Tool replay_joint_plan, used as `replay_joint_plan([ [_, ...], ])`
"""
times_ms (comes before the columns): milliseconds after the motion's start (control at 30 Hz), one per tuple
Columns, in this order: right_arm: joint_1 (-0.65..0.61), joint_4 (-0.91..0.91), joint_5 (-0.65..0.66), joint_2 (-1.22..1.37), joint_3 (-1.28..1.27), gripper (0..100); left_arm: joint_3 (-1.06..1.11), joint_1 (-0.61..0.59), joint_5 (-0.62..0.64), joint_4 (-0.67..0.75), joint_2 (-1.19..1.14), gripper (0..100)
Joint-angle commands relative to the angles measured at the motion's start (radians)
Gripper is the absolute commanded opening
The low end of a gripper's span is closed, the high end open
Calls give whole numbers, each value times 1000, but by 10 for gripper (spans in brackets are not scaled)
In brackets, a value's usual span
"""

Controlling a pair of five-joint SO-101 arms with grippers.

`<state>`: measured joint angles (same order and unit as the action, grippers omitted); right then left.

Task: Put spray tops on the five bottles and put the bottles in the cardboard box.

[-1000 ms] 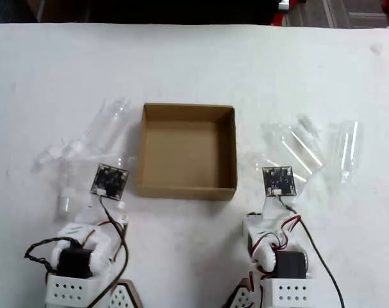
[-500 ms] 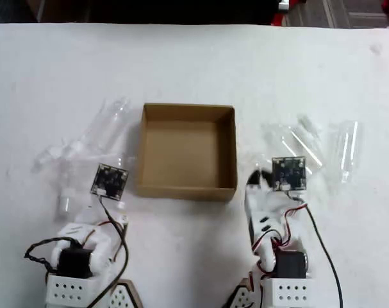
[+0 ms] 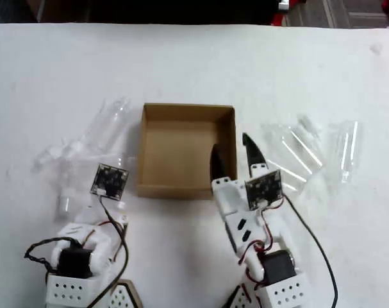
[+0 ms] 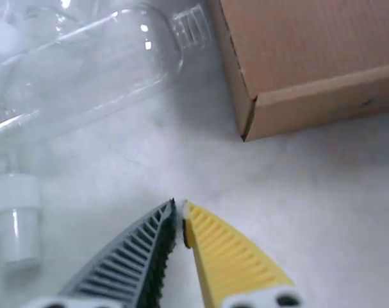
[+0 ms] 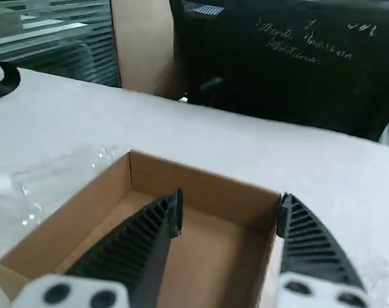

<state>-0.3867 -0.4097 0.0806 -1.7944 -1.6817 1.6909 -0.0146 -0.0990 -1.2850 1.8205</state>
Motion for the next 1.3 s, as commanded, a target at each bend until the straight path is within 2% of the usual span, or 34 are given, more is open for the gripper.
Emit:
replay_joint_plan([
  [0,18,-159,-5,-5,-9,237,2,1,-9,-3,7,21],
  [100,127,-229,-5,-7,-9,240,2,4,-6,-3,7,21],
  [333,303,-147,-5,-7,-9,240,2,8,-3,-3,7,21],
  [567,311,-163,-5,-5,-9,240,2,7,-3,54,7,21],
  [833,318,-174,-5,-5,-9,238,2,-1,-9,29,7,21],
  [1000,414,-165,-6,-5,-9,237,2,-1,-9,9,8,21],
  [1133,418,-165,-81,-7,-9,237,0,-2,-11,9,8,21],
  [1267,418,-166,-89,-7,-9,237,0,-2,-11,11,8,21],
])
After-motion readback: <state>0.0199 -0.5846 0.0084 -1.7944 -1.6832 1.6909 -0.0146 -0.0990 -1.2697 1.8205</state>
